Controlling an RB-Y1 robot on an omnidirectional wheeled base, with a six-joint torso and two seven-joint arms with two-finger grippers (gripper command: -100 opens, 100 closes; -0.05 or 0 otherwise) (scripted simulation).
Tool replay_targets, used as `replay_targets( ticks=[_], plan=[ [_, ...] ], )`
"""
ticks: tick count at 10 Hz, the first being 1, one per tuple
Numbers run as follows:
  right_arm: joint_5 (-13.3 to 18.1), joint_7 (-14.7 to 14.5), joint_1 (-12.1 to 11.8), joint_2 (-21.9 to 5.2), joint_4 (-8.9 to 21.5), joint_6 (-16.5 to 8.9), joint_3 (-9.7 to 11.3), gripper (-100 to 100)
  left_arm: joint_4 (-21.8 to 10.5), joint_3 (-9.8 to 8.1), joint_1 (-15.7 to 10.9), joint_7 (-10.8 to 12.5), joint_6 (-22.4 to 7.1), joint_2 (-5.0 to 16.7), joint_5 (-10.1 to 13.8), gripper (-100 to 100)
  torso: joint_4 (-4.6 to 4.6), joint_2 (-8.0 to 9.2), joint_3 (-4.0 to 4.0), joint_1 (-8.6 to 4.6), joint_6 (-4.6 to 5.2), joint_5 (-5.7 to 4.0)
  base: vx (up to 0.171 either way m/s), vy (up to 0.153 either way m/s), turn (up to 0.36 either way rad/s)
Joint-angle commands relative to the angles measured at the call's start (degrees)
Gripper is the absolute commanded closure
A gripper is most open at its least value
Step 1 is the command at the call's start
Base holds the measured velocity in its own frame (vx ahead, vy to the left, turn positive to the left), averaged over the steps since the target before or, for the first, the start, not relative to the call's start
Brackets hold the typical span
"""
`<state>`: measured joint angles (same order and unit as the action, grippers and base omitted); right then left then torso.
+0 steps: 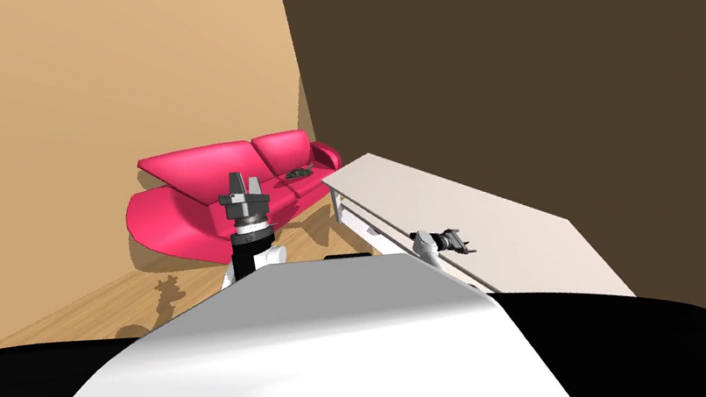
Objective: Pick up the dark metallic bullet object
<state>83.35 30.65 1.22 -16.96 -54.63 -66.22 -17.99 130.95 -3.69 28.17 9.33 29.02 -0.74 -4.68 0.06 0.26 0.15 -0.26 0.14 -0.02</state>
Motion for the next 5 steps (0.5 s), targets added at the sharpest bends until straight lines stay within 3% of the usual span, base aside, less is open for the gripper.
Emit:
replay_targets(
  ticks=[1,2,3,4,5],
  plan=[
    [2.9,-2.6,1.8,2.9,-1.5,-0.2,-2.6,-100,0.0,0.0,0.0,0.0,0.0,0.0,0.0,0,0.0,0.0,0.0,0.0,0.0,0.0,-0.06,-0.083,-0.1],
    [4.1,-2.6,1.8,3.1,-1.5,-0.2,-2.6,-100,0.0,0.0,0.0,0.0,0.0,0.0,0.0,0,0.01,0.05,0.03,-0.04,0.02,-0.01,-0.045,-0.073,-0.029],
    [3.1,-2.7,1.1,2.8,-2.2,-0.1,-2.4,-100,0.0,0.0,0.0,0.0,0.0,0.0,0.0,0,0.01,0.02,0.01,-0.02,-0.01,-0.01,-0.015,-0.031,0.007],
    [3.3,-2.8,1.1,2.9,-2.2,-0.2,-2.4,100,0.0,0.0,0.0,0.0,0.0,0.0,0.0,0,-0.01,-0.06,-0.03,0.1,0.0,0.01,-0.003,-0.006,-0.001],
    [3.3,-2.8,1.1,2.9,-2.2,-0.2,-2.4,100,0.0,0.01,0.0,0.0,0.0,0.0,0.0,0,-0.02,-0.11,-0.06,0.2,0.0,0.04,0.0,0.0,0.0]
  ],
)
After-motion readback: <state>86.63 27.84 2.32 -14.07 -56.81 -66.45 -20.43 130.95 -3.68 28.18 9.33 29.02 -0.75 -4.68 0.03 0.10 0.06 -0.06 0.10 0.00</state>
